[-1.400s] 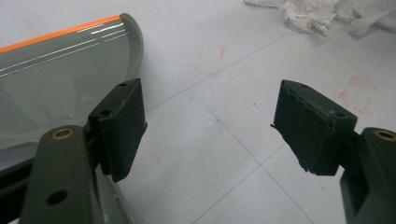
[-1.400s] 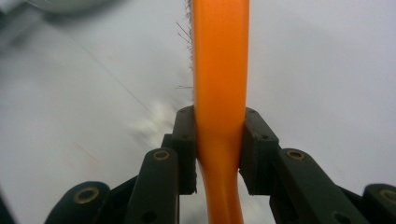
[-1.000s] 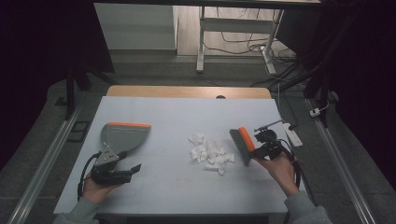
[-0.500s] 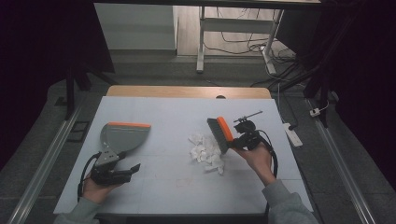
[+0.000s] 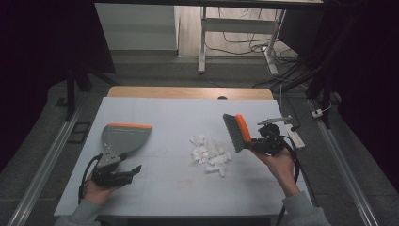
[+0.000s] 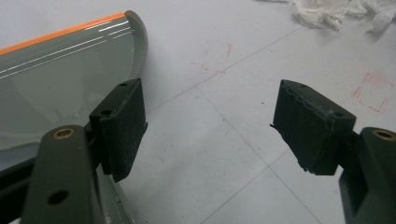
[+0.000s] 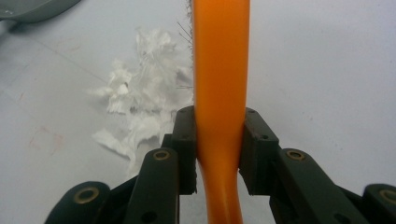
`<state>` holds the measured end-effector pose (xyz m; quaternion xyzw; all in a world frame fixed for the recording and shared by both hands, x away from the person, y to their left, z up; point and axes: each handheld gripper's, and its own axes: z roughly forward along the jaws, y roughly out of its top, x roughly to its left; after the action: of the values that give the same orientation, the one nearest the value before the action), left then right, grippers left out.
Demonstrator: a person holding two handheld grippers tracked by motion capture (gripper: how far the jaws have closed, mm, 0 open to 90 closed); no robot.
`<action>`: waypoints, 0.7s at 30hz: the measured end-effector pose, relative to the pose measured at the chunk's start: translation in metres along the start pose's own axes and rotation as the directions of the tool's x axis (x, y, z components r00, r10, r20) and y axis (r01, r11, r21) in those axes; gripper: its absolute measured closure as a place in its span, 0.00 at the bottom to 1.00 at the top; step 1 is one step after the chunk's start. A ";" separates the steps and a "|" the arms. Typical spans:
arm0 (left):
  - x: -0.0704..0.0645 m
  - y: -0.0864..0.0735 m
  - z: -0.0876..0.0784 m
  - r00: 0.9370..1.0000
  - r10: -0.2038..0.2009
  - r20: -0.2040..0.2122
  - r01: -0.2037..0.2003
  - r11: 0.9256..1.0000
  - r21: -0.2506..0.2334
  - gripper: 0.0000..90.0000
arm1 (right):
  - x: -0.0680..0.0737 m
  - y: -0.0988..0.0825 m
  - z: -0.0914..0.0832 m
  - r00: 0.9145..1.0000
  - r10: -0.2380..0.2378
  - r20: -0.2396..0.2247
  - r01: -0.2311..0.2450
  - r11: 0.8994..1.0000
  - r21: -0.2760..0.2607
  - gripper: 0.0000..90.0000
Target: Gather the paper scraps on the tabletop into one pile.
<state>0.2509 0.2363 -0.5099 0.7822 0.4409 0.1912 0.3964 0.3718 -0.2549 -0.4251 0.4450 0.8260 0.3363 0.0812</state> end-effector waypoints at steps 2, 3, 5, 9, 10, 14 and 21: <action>0.000 0.001 0.000 1.000 0.000 -0.001 0.000 1.000 0.001 0.29 | -0.003 -0.005 -0.002 1.000 -0.016 0.000 0.016 1.000 -0.010 0.78; 0.000 0.001 0.001 1.000 0.000 -0.002 0.000 1.000 0.003 0.29 | -0.004 -0.008 -0.002 1.000 -0.028 -0.003 0.028 1.000 -0.013 0.78; -0.001 0.002 0.002 1.000 0.002 -0.002 -0.002 1.000 0.008 0.29 | -0.004 -0.012 -0.003 0.999 -0.043 -0.008 0.043 0.999 -0.020 0.78; -0.003 0.002 0.002 1.000 0.009 -0.006 -0.009 1.000 0.016 0.29 | -0.006 -0.022 -0.005 0.998 -0.066 -0.004 0.065 0.997 -0.041 0.78; -0.003 0.002 0.002 1.000 0.008 -0.007 -0.008 1.000 0.018 0.29 | -0.007 -0.025 -0.006 0.997 -0.074 0.002 0.074 0.996 -0.048 0.78; -0.003 0.003 0.003 1.000 0.011 -0.012 -0.010 1.000 0.025 0.29 | -0.011 -0.036 -0.011 0.997 -0.082 0.003 0.082 0.994 -0.075 0.78; -0.005 0.009 0.001 1.000 0.015 -0.016 -0.014 1.000 0.021 0.29 | -0.021 -0.057 -0.026 0.996 -0.080 0.034 0.084 0.988 -0.130 0.78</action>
<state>0.2534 0.2293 -0.5034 0.7880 0.4405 0.1958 0.3830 0.3339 -0.3059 -0.4443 0.4091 0.8184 0.3799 0.1361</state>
